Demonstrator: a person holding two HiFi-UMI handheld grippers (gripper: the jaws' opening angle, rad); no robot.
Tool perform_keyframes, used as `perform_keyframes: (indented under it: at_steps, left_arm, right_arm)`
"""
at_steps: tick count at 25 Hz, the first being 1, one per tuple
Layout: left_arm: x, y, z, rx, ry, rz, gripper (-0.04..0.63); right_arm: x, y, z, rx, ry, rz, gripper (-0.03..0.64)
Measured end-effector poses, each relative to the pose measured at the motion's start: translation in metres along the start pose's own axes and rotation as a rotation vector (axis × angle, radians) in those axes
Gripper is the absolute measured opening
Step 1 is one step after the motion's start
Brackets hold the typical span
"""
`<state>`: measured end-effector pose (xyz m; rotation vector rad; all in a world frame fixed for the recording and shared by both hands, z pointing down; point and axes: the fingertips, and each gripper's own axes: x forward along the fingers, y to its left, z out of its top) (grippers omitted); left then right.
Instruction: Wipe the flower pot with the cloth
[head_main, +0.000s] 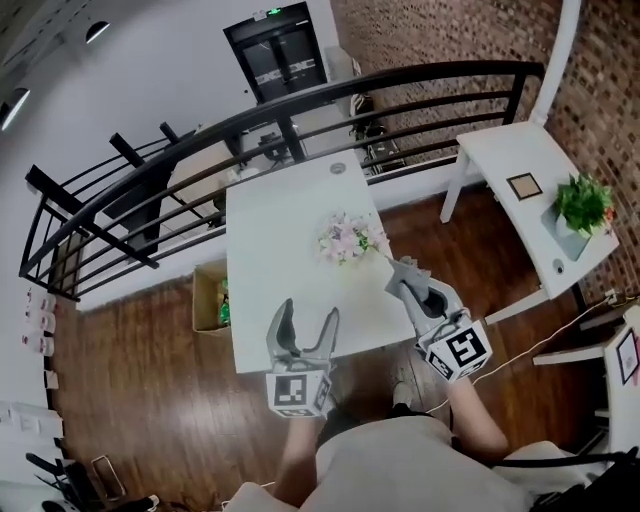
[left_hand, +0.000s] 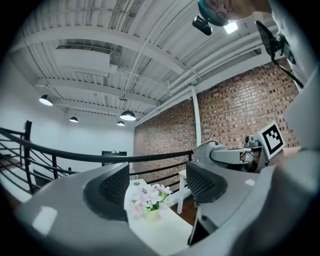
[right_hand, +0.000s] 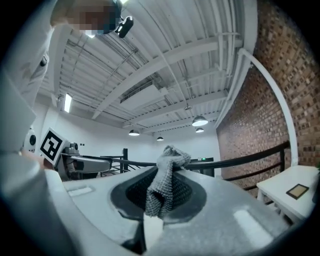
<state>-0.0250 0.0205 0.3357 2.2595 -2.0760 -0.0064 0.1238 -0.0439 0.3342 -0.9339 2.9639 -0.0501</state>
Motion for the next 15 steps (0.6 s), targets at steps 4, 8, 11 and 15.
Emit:
perform_keyframes:
  at_steps: [4, 8, 11, 15]
  left_arm:
    - [-0.005, -0.022, 0.009, -0.040, -0.038, -0.062, 0.357]
    - [-0.016, -0.022, 0.014, -0.027, -0.050, -0.091, 0.357]
    - [-0.026, -0.011, 0.015, -0.024, -0.048, -0.085, 0.357]
    - [-0.051, 0.018, 0.019, -0.007, -0.044, -0.049, 0.357]
  right_arm:
    - [-0.012, 0.010, 0.009, -0.032, -0.013, 0.001, 0.013]
    - [-0.010, 0.025, 0.007, -0.014, -0.008, 0.001, 0.014]
    - [-0.004, 0.034, 0.011, -0.034, -0.011, -0.008, 0.013]
    - [0.006, 0.061, 0.016, -0.100, -0.009, -0.028, 0.014]
